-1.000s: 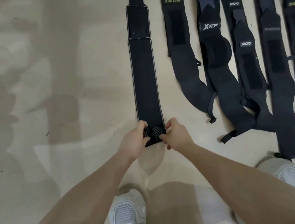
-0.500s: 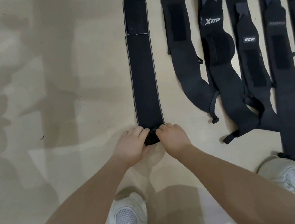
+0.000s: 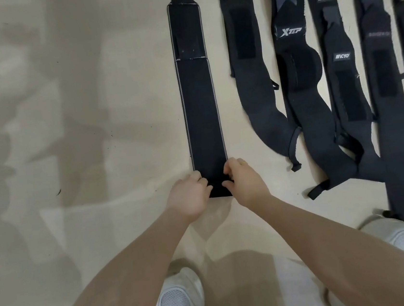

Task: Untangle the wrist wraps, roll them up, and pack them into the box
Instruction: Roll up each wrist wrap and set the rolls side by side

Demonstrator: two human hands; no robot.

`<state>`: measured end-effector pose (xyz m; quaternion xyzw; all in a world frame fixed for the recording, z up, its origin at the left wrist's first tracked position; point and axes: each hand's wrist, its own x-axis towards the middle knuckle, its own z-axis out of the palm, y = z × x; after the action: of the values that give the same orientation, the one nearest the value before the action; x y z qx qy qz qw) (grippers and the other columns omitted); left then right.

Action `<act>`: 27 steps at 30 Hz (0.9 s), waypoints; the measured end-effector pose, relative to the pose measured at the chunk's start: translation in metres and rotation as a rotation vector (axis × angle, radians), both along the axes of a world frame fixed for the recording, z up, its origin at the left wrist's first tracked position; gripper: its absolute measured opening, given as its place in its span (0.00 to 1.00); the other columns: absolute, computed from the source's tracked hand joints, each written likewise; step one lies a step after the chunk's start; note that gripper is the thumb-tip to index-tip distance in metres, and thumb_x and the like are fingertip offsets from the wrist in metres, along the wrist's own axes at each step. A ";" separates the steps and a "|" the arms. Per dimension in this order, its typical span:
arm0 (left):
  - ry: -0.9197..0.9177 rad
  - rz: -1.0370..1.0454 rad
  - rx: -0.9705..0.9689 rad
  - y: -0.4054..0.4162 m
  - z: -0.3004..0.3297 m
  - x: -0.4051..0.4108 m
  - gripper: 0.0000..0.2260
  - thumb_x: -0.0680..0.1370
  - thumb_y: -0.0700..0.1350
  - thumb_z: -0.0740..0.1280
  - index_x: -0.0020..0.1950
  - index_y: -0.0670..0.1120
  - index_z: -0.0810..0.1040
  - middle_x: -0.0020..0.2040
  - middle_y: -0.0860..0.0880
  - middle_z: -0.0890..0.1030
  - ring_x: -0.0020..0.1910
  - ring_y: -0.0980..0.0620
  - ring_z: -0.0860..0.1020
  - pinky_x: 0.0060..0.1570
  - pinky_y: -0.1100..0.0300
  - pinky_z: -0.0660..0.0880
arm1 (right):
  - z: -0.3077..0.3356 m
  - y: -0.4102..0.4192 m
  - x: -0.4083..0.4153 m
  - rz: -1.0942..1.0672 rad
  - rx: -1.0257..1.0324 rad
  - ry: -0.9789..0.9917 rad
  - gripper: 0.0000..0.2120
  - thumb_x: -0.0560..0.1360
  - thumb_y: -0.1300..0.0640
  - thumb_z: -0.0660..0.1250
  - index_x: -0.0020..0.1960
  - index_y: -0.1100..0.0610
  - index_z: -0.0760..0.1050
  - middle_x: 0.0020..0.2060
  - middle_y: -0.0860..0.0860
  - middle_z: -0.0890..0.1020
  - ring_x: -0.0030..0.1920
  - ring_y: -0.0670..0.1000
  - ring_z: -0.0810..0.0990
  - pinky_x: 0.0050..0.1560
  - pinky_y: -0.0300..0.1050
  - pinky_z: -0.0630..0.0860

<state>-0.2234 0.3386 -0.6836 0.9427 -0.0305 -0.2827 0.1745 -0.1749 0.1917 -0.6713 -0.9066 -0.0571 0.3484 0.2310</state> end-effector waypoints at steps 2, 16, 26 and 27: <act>0.078 0.121 -0.015 -0.008 0.004 0.003 0.15 0.83 0.49 0.53 0.53 0.41 0.76 0.53 0.46 0.72 0.49 0.45 0.75 0.42 0.56 0.67 | -0.002 0.002 0.001 0.081 -0.067 -0.072 0.05 0.76 0.62 0.61 0.51 0.58 0.73 0.51 0.51 0.72 0.44 0.52 0.73 0.45 0.47 0.73; -0.015 0.226 0.154 -0.016 0.014 0.015 0.15 0.78 0.49 0.63 0.61 0.45 0.66 0.59 0.48 0.71 0.57 0.47 0.73 0.48 0.57 0.67 | -0.002 -0.016 -0.012 0.823 -0.266 -0.445 0.20 0.55 0.51 0.80 0.44 0.58 0.83 0.56 0.54 0.81 0.56 0.56 0.78 0.65 0.58 0.62; -0.040 -0.047 -0.004 -0.004 0.011 0.007 0.31 0.77 0.62 0.45 0.61 0.43 0.77 0.62 0.47 0.75 0.61 0.47 0.74 0.50 0.53 0.71 | 0.001 -0.007 0.018 0.386 -0.037 -0.038 0.16 0.79 0.62 0.56 0.64 0.60 0.74 0.67 0.51 0.72 0.63 0.53 0.72 0.59 0.41 0.66; -0.007 -0.035 0.033 -0.005 0.011 0.010 0.26 0.80 0.59 0.48 0.63 0.44 0.76 0.63 0.48 0.74 0.62 0.48 0.72 0.51 0.54 0.70 | 0.003 -0.004 0.021 0.321 -0.029 -0.015 0.15 0.79 0.62 0.57 0.64 0.60 0.73 0.64 0.53 0.73 0.60 0.54 0.74 0.57 0.41 0.67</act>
<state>-0.2131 0.3335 -0.6724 0.9457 -0.0430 -0.2832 0.1539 -0.1538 0.1877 -0.6687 -0.8916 -0.1981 0.3749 0.1588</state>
